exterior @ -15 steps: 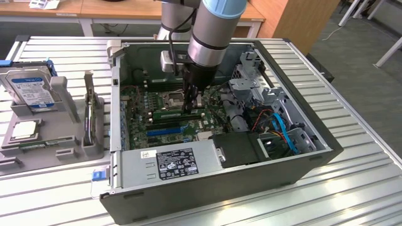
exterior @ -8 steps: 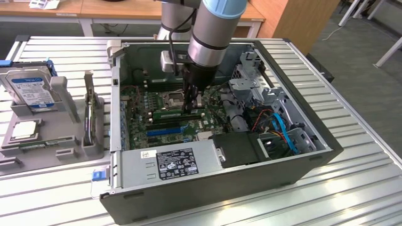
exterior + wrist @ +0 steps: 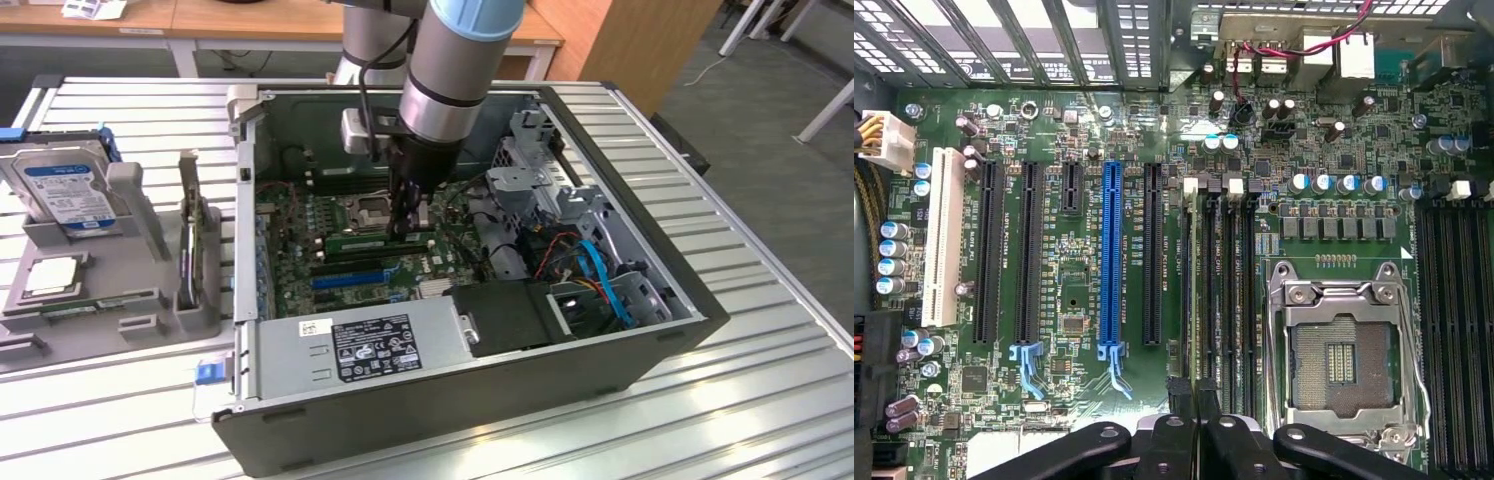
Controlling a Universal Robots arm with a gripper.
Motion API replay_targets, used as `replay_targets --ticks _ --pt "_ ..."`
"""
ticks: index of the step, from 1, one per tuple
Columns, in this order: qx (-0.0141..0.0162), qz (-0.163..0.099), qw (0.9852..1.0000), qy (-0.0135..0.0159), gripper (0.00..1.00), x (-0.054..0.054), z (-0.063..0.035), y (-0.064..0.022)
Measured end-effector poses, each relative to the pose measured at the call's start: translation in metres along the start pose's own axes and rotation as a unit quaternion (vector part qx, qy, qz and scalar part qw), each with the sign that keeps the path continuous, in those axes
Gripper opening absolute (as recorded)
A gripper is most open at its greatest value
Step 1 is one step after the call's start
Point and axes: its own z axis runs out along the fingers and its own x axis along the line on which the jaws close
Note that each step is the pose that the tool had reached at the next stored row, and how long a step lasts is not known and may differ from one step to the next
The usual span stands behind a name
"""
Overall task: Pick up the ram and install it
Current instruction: 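Insert the ram into the slot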
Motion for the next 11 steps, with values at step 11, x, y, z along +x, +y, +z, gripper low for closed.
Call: replay_targets --ticks 11 --pt "0.0 0.0 1.0 -0.0001 0.11 0.0 0.0001 -0.0001"
